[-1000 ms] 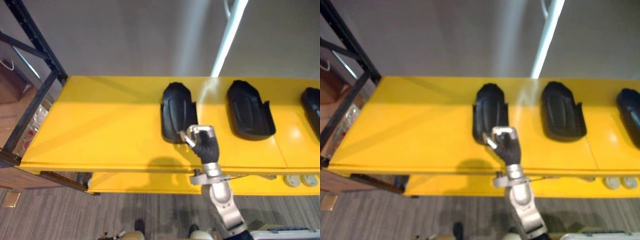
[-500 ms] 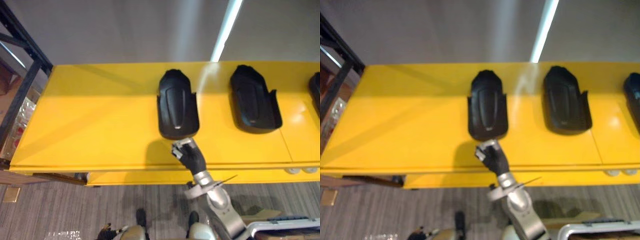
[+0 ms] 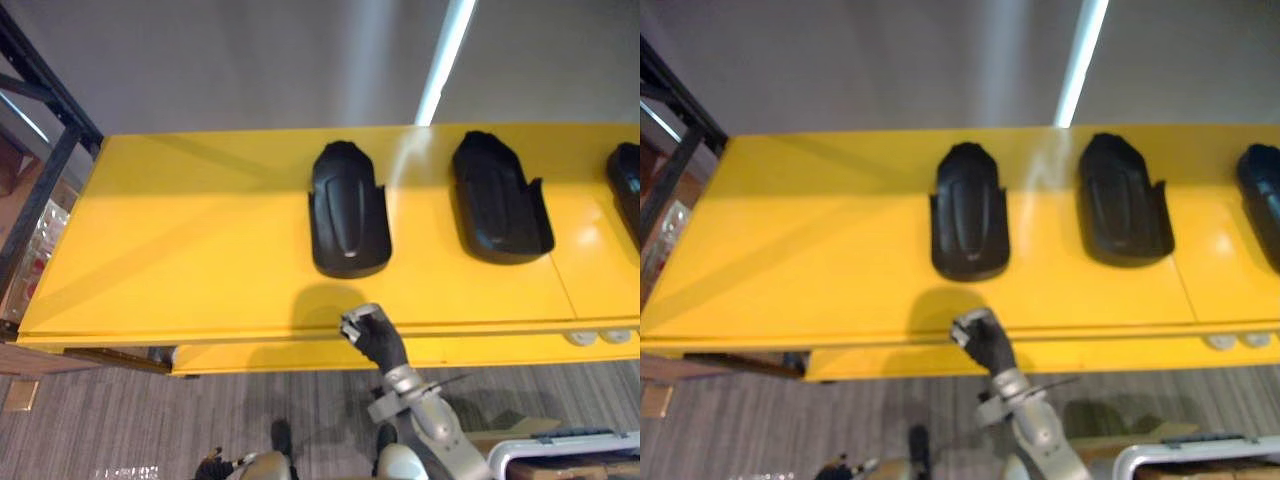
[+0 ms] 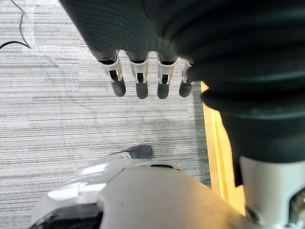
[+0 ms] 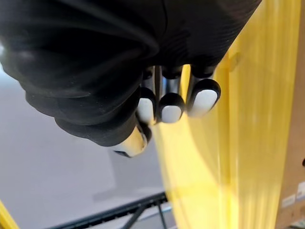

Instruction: Walk over and take plastic housings, then place them on the shelf

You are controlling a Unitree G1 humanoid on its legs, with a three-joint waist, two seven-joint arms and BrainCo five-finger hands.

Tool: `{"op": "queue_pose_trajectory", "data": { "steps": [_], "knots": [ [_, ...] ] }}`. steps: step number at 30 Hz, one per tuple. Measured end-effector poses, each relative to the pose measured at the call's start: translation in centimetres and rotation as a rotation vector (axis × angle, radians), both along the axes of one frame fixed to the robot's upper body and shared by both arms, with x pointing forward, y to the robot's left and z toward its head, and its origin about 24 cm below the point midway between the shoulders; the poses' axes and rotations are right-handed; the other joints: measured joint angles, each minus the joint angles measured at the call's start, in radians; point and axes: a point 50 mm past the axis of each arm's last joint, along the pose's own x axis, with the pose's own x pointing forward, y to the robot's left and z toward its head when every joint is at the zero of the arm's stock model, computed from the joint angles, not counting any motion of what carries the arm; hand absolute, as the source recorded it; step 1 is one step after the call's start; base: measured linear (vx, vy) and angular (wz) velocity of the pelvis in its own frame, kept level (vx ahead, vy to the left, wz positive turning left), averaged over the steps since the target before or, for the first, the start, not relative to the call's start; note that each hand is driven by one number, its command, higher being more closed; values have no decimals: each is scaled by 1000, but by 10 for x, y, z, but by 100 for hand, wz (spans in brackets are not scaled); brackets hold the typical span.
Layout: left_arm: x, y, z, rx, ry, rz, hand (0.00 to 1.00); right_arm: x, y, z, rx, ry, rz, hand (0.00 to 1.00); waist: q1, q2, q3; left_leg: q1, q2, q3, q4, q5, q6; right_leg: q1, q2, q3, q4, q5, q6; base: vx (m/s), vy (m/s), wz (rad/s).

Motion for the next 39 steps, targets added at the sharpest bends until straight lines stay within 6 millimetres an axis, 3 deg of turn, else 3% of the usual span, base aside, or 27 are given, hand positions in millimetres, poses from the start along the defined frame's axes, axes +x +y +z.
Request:
{"op": "queue_pose_trajectory", "data": {
  "steps": [12, 20, 39],
  "knots": [
    [0, 0, 0, 0, 3, 0, 0, 21, -6, -1, -19, -9, -134, 100, 4, 0, 0, -7, -2, -21, 4, 0, 0, 8, 0, -18, -1, -2, 2, 3, 2, 5],
    [2, 0, 1, 0, -8, 4, 0, 35, -12, -4, -44, -4, -219, 100, 28, -7, 4, 4, 0, -26, 15, 0, 0, 34, 0, -32, -1, -3, 1, -10, 2, 3],
    [1, 1, 1, -3, -3, 19, 0, 52, -9, -2, -45, -10, -297, 100, 31, -12, 4, 21, -7, -28, 1, 2, 1, 49, -1, -36, -14, 0, 5, -2, 1, 0]
  ]
}}
